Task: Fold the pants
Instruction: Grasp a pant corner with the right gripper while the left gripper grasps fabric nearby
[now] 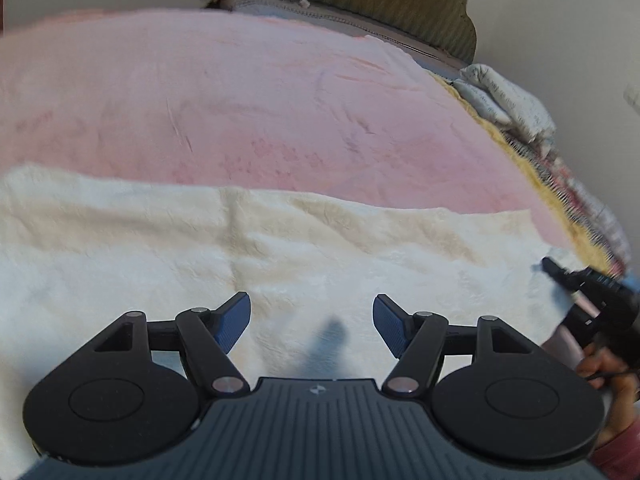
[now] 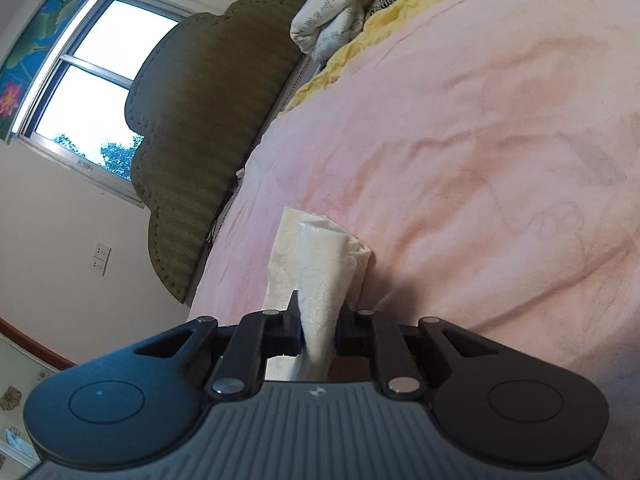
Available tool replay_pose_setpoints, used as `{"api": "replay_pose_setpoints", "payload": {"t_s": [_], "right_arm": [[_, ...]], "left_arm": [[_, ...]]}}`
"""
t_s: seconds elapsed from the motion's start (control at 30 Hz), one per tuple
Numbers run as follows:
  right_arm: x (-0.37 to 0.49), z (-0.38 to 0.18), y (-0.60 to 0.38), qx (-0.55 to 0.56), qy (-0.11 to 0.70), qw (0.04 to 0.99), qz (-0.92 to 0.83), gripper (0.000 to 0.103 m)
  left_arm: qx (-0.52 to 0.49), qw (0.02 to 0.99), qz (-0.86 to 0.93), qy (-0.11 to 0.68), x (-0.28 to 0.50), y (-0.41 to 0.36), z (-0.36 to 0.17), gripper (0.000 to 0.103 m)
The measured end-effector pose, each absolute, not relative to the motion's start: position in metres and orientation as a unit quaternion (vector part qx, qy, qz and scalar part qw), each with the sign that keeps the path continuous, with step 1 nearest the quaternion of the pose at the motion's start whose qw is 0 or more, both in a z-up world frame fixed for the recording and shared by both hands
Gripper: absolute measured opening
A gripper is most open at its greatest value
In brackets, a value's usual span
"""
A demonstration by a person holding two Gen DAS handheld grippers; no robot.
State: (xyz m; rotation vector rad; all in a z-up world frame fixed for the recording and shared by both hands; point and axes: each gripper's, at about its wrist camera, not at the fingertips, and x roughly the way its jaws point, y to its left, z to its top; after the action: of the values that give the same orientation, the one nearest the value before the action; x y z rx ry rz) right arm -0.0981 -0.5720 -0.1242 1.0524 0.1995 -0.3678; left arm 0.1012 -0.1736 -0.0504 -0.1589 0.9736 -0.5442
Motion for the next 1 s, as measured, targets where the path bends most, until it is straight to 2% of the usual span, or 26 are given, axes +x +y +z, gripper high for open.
{"api": "replay_pose_setpoints", "payload": {"t_s": [0.13,0.23,0.33,0.5,0.67,0.7,0.73,0.8,0.83,0.87,0.9,0.93,1.0], "right_arm": [[-0.083,-0.072,-0.530,0.336,0.117,0.918,-0.172,0.013],[-0.065,-0.040,-0.470,0.172,0.150,0.964,-0.137,0.013],[-0.052,-0.032,-0.410,0.038,0.178,0.979,-0.092,0.013],[-0.041,-0.037,-0.364,-0.013,0.194,0.980,-0.045,0.014],[-0.044,-0.041,-0.339,-0.028,0.206,0.978,-0.008,0.014],[-0.045,-0.041,-0.334,-0.037,0.207,0.978,0.001,0.014],[-0.047,-0.041,-0.328,-0.043,0.207,0.977,0.011,0.014],[-0.048,-0.041,-0.317,-0.054,0.210,0.976,0.023,0.014],[-0.048,-0.041,-0.310,-0.065,0.211,0.975,0.030,0.014],[-0.047,-0.042,-0.305,-0.077,0.212,0.974,0.035,0.014],[-0.046,-0.043,-0.298,-0.087,0.215,0.972,0.040,0.014],[-0.044,-0.044,-0.292,-0.094,0.219,0.970,0.047,0.014],[-0.042,-0.045,-0.278,-0.097,0.219,0.968,0.073,0.014]], "left_arm": [[-0.209,0.793,-0.287,0.495,0.116,-0.157,-0.060,0.071],[-0.305,0.745,-0.326,0.496,0.125,-0.154,-0.063,0.081],[-0.378,0.699,-0.349,0.496,0.132,-0.160,-0.067,0.090],[-0.421,0.686,-0.360,0.471,0.133,-0.176,-0.066,0.095],[-0.414,0.698,-0.332,0.481,0.145,-0.190,-0.068,0.092],[-0.410,0.696,-0.326,0.491,0.148,-0.191,-0.071,0.088],[-0.405,0.693,-0.324,0.501,0.151,-0.190,-0.074,0.079],[-0.384,0.699,-0.317,0.514,0.152,-0.187,-0.076,0.050],[-0.355,0.712,-0.307,0.522,0.153,-0.185,-0.075,0.025],[-0.328,0.730,-0.299,0.519,0.152,-0.181,-0.072,0.017],[-0.308,0.748,-0.293,0.509,0.148,-0.176,-0.068,0.015],[-0.288,0.768,-0.286,0.496,0.145,-0.169,-0.063,0.007],[-0.226,0.815,-0.269,0.461,0.133,-0.157,-0.046,0.006]]}}
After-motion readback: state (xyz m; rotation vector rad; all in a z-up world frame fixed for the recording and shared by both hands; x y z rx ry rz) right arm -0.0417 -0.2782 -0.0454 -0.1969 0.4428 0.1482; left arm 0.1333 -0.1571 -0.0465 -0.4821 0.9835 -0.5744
